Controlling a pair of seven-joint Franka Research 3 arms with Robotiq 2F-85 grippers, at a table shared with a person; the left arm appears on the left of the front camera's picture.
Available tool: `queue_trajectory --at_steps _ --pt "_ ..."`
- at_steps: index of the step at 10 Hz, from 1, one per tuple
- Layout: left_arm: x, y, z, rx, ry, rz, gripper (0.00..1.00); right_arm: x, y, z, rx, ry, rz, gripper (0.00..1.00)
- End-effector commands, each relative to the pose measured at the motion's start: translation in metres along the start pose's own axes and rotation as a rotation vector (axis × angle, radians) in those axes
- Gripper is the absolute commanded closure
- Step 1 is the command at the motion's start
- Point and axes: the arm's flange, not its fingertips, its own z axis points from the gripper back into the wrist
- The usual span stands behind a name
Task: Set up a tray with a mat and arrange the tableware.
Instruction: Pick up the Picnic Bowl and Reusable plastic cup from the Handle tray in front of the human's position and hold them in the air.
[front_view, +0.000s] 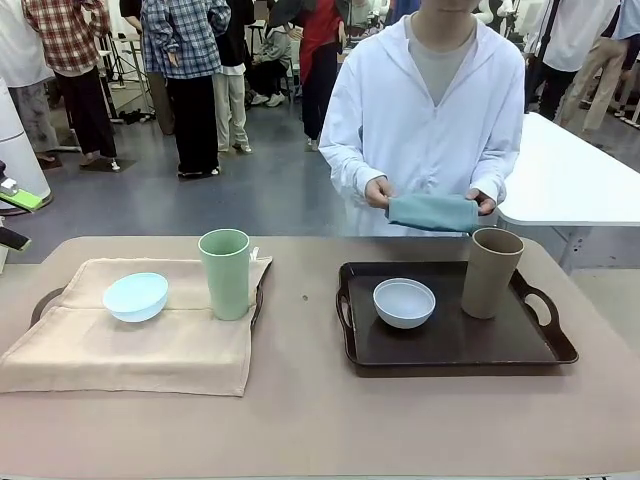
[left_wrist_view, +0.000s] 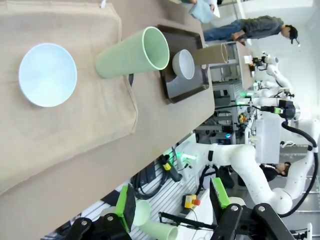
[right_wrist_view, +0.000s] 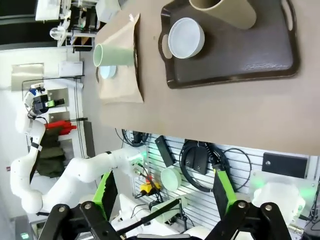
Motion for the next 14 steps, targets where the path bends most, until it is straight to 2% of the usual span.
queue_trajectory --at_steps 1,3,4,5,6,9,11,12,14 --pt "0.000 0.001 -0.001 -0.002 -0.001 0.001 0.21 0.006 -0.005 -0.014 0.103 0.086 0.042 0.00" --pt "-0.005 0.021 0.023 -0.132 -0.002 0.046 0.21 0.013 -0.059 0.031 0.372 0.127 0.030 0.00" --pt "-0.009 0.031 0.037 -0.184 0.011 0.063 0.21 0.012 -0.082 0.053 0.462 0.152 0.038 0.00" --pt "-0.021 0.048 0.057 -0.293 0.042 0.079 0.21 0.013 -0.099 0.069 0.536 0.158 0.032 0.00" --pt "-0.029 0.061 0.067 -0.345 0.030 0.094 0.21 0.015 -0.117 0.085 0.581 0.171 0.015 0.00" --pt "-0.032 0.081 0.095 -0.427 -0.005 0.146 0.21 0.015 -0.146 0.096 0.669 0.164 -0.010 0.00" --pt "-0.020 0.071 0.081 -0.401 0.026 0.150 0.21 0.016 -0.145 0.086 0.623 0.159 -0.072 0.00" --pt "-0.041 0.084 0.093 -0.411 0.001 0.160 0.21 0.013 -0.146 0.087 0.649 0.171 -0.021 0.00" --pt "-0.041 0.084 0.093 -0.411 0.001 0.160 0.21 0.013 -0.146 0.087 0.649 0.171 -0.021 0.00"
